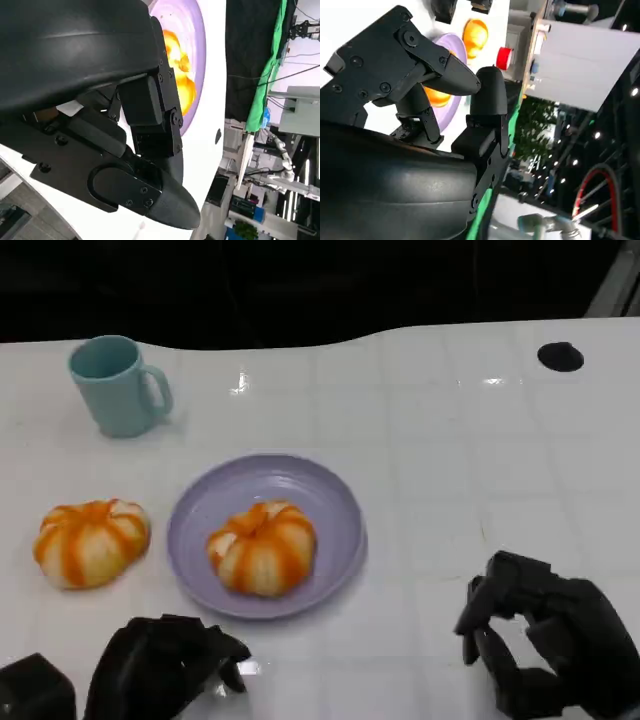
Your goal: Grasp the bread from the table and place it into the plate.
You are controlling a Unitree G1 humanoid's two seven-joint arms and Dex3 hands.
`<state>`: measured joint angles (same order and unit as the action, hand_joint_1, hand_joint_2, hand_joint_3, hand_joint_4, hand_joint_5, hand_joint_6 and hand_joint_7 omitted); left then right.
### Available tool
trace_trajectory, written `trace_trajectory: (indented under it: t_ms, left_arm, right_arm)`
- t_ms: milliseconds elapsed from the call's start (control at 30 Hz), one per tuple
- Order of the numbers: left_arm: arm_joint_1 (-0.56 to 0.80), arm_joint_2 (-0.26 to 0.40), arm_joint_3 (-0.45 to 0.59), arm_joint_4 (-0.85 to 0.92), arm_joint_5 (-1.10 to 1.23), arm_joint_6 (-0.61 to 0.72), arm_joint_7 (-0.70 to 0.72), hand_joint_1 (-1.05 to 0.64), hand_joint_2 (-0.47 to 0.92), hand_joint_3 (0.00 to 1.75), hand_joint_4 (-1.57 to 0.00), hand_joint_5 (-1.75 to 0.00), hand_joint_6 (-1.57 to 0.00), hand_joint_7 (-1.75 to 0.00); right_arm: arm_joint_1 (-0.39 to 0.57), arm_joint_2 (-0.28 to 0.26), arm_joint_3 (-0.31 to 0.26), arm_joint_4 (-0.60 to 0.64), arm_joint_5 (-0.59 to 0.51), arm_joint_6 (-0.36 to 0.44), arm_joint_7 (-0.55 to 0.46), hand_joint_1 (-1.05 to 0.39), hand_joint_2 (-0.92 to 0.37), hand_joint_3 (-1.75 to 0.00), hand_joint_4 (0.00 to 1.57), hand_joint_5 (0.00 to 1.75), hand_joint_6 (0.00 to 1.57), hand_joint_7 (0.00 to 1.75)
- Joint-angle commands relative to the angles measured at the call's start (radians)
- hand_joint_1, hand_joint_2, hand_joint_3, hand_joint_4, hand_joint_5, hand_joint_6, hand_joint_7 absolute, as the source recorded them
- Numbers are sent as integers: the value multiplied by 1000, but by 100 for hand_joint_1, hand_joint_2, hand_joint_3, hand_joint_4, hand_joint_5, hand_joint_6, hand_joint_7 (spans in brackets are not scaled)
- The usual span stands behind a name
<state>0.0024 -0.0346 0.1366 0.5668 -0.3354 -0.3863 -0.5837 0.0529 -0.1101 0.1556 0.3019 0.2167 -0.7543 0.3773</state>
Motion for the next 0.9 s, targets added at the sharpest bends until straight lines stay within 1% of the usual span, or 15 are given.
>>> trace_trajectory:
  t_ms: [33, 200, 300, 433, 533, 700, 800, 900]
  left_arm:
    - [13, 23, 11, -12, -9, 2, -10, -105, 81, 0, -78, -164, -157, -18]
    - [15, 25, 15, -12, -14, -2, -17, -105, 81, 0, -78, -164, -157, -17]
    - [19, 27, 17, -18, -14, -2, -19, -105, 82, 0, -77, -164, -157, -17]
    - [25, 31, 18, -27, -12, -7, -22, -105, 82, 0, -77, -164, -157, -17]
    - [27, 34, 20, -27, -15, -7, -25, -105, 82, 1, -77, -164, -157, -17]
    - [22, 40, 25, -21, -16, -3, -24, -104, 82, 0, -77, -164, -157, -17]
    - [20, 43, 28, -19, -14, -2, -24, -104, 83, 0, -77, -164, -157, -17]
    - [18, 44, 30, -17, -12, -5, -24, -104, 83, 1, -77, -164, -157, -17]
  right_arm:
    - [21, 20, -29, -1, 7, -4, 3, -24, -39, -139, 87, 175, 71, 165]
    - [38, 34, -38, -9, -6, -3, 9, -27, -42, -133, 87, 175, 70, 170]
    - [43, 38, -36, -14, 0, 0, 20, -25, -43, -131, 87, 175, 69, 171]
    - [49, 44, -33, -12, -4, -1, 30, -25, -43, -130, 87, 175, 68, 168]
    - [51, 51, -34, -11, -15, -3, 28, -25, -44, -128, 87, 175, 70, 167]
    - [54, 62, -33, -18, -27, 12, 18, -26, -45, -126, 87, 175, 72, 166]
    - [55, 64, -30, -22, -21, 27, 30, -26, -46, -126, 87, 175, 72, 165]
    - [52, 66, -31, -15, -21, 26, 38, -26, -46, -126, 87, 175, 72, 165]
